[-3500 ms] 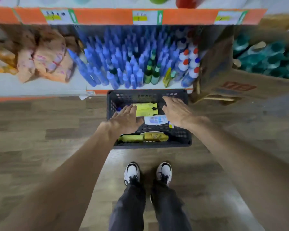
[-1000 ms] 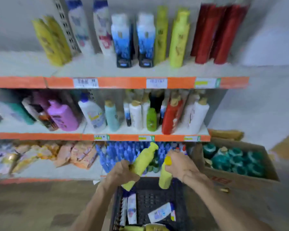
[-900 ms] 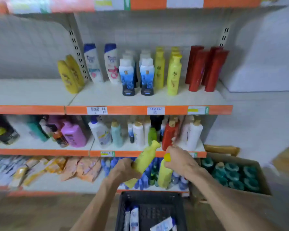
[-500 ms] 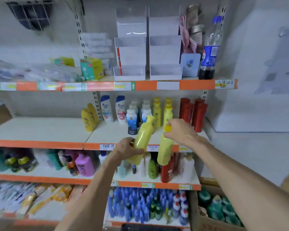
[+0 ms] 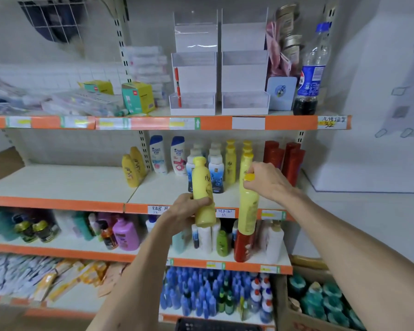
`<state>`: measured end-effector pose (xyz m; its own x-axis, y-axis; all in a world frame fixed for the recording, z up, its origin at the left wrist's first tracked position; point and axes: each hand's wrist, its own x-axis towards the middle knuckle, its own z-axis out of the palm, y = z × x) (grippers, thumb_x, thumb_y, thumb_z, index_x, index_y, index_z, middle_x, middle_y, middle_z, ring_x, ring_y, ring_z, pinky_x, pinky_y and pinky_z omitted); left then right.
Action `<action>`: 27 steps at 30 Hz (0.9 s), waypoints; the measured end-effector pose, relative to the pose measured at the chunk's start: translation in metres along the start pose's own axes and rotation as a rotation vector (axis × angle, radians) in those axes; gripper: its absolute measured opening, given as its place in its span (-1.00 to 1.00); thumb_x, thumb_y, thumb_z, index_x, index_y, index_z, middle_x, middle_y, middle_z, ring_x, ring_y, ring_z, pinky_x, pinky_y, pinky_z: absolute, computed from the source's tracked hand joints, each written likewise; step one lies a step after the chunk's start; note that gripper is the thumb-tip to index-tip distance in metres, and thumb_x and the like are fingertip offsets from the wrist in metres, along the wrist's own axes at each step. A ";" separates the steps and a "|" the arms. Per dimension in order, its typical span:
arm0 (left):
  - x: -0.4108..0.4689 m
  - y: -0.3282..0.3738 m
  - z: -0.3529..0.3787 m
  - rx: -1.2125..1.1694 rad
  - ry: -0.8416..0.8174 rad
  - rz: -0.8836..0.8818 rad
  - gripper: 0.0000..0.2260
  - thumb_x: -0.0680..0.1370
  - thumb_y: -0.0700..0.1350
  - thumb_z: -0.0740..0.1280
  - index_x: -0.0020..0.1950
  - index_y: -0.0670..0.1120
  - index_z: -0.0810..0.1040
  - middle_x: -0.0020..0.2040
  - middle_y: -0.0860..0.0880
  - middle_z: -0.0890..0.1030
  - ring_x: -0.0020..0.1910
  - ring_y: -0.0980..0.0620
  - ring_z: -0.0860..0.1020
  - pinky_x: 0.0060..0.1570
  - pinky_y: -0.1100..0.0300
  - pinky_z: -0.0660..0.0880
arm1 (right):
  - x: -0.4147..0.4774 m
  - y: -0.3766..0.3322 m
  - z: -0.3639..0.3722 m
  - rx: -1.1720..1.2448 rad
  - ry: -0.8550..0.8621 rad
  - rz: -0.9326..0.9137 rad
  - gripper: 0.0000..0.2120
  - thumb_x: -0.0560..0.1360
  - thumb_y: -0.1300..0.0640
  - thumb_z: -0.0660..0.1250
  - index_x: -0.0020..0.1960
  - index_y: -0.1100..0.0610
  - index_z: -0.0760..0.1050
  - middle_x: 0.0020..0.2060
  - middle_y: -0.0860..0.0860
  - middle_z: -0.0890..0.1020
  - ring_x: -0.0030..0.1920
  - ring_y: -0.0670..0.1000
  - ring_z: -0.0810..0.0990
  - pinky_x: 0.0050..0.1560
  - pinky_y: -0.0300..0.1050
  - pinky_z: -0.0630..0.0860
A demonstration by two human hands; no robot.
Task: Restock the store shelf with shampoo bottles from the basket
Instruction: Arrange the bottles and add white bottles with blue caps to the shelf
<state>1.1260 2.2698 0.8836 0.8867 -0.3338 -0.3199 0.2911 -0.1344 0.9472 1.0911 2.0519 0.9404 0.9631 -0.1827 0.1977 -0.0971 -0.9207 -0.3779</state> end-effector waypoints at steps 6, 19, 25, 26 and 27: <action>0.043 -0.007 -0.008 -0.016 -0.130 -0.011 -0.71 0.48 -0.18 0.44 0.15 -0.22 0.50 0.01 -0.17 0.60 0.03 -0.11 0.59 0.00 -0.05 0.59 | 0.020 -0.001 0.020 0.026 0.001 0.091 -0.67 0.47 0.07 0.39 0.16 0.21 0.56 0.09 0.16 0.65 -0.06 0.17 0.63 0.01 0.06 0.58; 0.132 -0.007 0.020 0.345 -0.028 0.256 -0.59 0.34 -0.24 0.55 0.11 -0.11 0.48 0.01 -0.07 0.63 0.01 -0.06 0.60 0.04 0.06 0.53 | 0.057 0.038 0.035 0.063 0.127 0.243 -0.66 0.45 0.04 0.41 0.18 0.13 0.56 0.03 0.10 0.66 0.01 0.16 0.62 0.02 0.05 0.57; 0.173 0.005 0.037 0.471 -0.010 0.287 -0.53 0.31 -0.27 0.57 0.17 -0.15 0.51 0.02 -0.07 0.63 0.03 -0.05 0.58 0.10 0.04 0.52 | 0.085 0.064 0.044 0.061 0.184 0.242 -0.64 0.44 0.00 0.41 0.19 0.12 0.56 0.08 0.12 0.65 0.08 0.18 0.61 0.07 0.07 0.55; 0.179 0.006 0.039 0.483 -0.003 0.280 -0.53 0.30 -0.27 0.57 0.15 -0.14 0.51 0.01 -0.06 0.62 0.03 -0.06 0.57 0.10 0.04 0.51 | 0.090 0.067 0.044 0.060 0.188 0.242 -0.64 0.45 -0.01 0.41 0.19 0.12 0.56 0.08 0.12 0.65 0.09 0.19 0.60 0.07 0.08 0.55; 0.186 0.007 0.041 0.488 0.007 0.278 -0.53 0.30 -0.28 0.57 0.15 -0.14 0.52 0.00 -0.06 0.61 0.04 -0.07 0.57 0.11 0.03 0.51 | 0.095 0.071 0.045 0.059 0.194 0.239 -0.65 0.45 -0.02 0.40 0.18 0.12 0.56 0.07 0.11 0.65 0.08 0.19 0.60 0.07 0.08 0.54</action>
<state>1.2777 2.1686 0.8296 0.9091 -0.4124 -0.0584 -0.1521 -0.4592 0.8752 1.1868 1.9846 0.8920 0.8484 -0.4593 0.2632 -0.2952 -0.8233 -0.4849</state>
